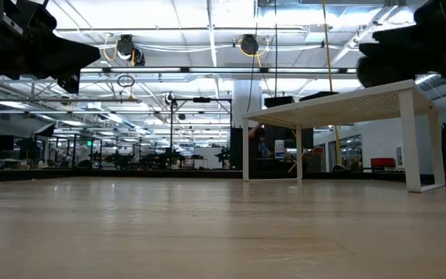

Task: Pick & Place Mini shaped plates
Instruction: Return to Home Position

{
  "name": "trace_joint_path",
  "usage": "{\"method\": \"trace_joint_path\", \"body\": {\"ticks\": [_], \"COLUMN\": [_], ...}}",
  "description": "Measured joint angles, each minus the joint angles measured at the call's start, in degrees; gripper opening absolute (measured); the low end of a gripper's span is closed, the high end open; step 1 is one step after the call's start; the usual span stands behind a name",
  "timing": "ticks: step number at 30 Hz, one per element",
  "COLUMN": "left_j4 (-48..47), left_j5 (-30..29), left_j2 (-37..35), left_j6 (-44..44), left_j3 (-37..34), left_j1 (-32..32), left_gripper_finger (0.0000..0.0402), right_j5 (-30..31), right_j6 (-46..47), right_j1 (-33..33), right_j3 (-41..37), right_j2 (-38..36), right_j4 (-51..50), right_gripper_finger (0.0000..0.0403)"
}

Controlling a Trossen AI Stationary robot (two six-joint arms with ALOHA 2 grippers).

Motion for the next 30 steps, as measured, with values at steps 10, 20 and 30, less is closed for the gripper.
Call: {"method": "trace_joint_path", "body": {"ticks": [10, 20, 30], "left_j4": [0.1, 0.0, 0.0], "left_j5": [0.0, -0.1, -0.2], "left_j2": [0.0, 0.0, 0.0], "left_j6": [-0.4, -1.2, -1.5], "left_j3": [0.0, 0.0, 0.0], "left_j1": [0.2, 0.2, 0.2], "left_gripper_finger": [0.0031, 0.0031, 0.0031], "right_j5": [-15.3, -21.8, -17.1], "right_j6": [4.7, 7.8, 10.6], "right_j1": [0.0, 0.0, 0.0], "right_j3": [-2.9, -3.0, -3.1], "right_j2": [0.0, 0.1, 1.5], "right_j4": [9.1, 6.3, -3.7], "right_gripper_finger": [0.0146, 0.0142, 0.0143]}}
